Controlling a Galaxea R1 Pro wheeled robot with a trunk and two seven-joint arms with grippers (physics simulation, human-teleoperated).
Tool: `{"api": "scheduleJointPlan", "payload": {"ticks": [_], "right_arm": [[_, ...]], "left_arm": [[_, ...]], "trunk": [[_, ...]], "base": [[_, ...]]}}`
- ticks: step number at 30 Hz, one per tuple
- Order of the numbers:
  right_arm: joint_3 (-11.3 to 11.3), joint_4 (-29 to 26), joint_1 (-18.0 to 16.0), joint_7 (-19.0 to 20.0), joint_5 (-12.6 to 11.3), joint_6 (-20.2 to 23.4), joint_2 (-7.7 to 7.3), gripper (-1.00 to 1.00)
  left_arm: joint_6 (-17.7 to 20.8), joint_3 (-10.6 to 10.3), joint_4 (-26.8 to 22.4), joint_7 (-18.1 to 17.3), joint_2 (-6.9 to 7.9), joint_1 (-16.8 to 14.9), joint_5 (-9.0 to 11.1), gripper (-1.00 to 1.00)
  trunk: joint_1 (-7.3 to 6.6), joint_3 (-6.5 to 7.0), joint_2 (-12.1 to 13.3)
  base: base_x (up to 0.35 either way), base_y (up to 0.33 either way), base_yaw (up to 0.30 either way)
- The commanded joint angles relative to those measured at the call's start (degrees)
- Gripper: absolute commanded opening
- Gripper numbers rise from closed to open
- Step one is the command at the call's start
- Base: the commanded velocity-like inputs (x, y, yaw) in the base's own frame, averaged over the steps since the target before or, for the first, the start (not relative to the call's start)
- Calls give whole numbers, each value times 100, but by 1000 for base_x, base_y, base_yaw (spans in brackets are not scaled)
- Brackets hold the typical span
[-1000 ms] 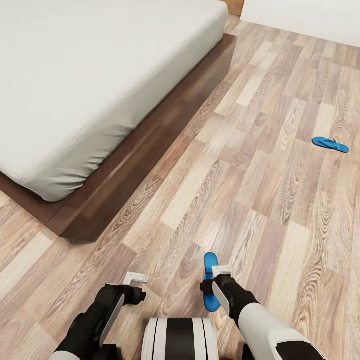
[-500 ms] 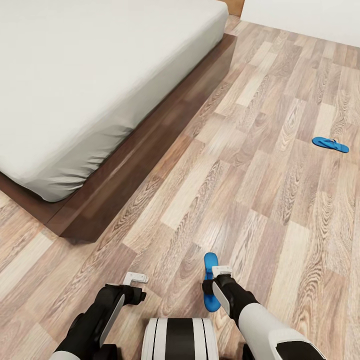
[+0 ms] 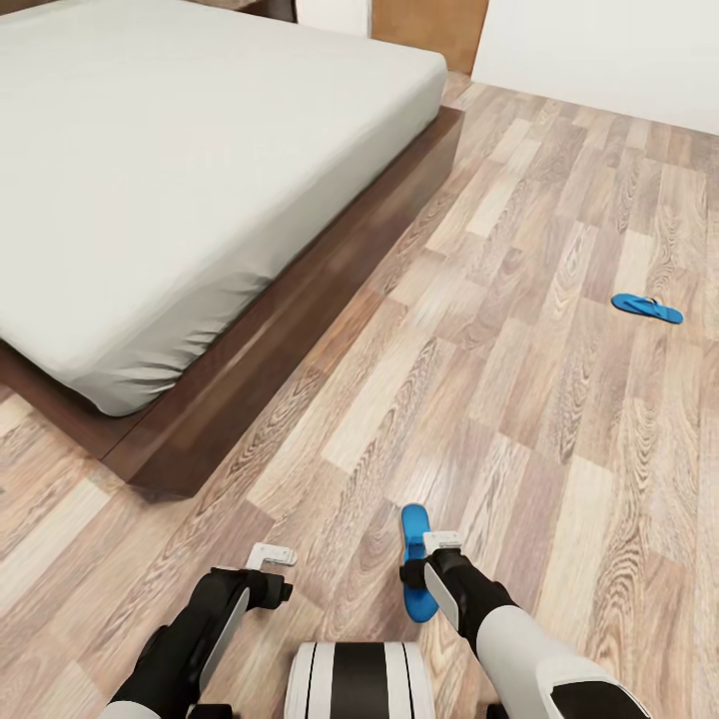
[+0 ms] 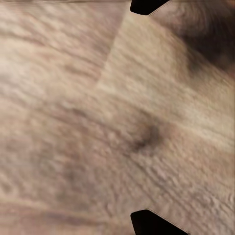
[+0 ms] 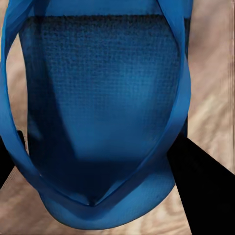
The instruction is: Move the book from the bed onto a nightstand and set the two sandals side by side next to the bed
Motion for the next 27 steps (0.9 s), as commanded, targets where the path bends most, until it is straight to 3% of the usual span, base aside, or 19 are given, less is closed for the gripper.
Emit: {"api": "scheduleJointPlan", "payload": {"ticks": [1,15,21,27], "right_arm": [[7,-5,-1,-25,-10,33,1,-100],[-8,63,31,-16,-10,-70,1,-100],[-24,62,57,0,-10,-549,1,-100],[-27,66,154,2,5,-698,1,-100]], "left_arm": [[26,-1,-6,-8,0,-1,-3,100],[15,-70,42,9,0,-1,-12,100],[15,-98,56,18,0,-1,-24,100],[5,-162,84,26,0,-1,-32,100]], "trunk": [[-3,19,0],[-39,330,19],[-55,463,27],[-70,595,35]], "base": [[0,0,0],[0,0,0],[0,0,0],[0,0,0]]}}
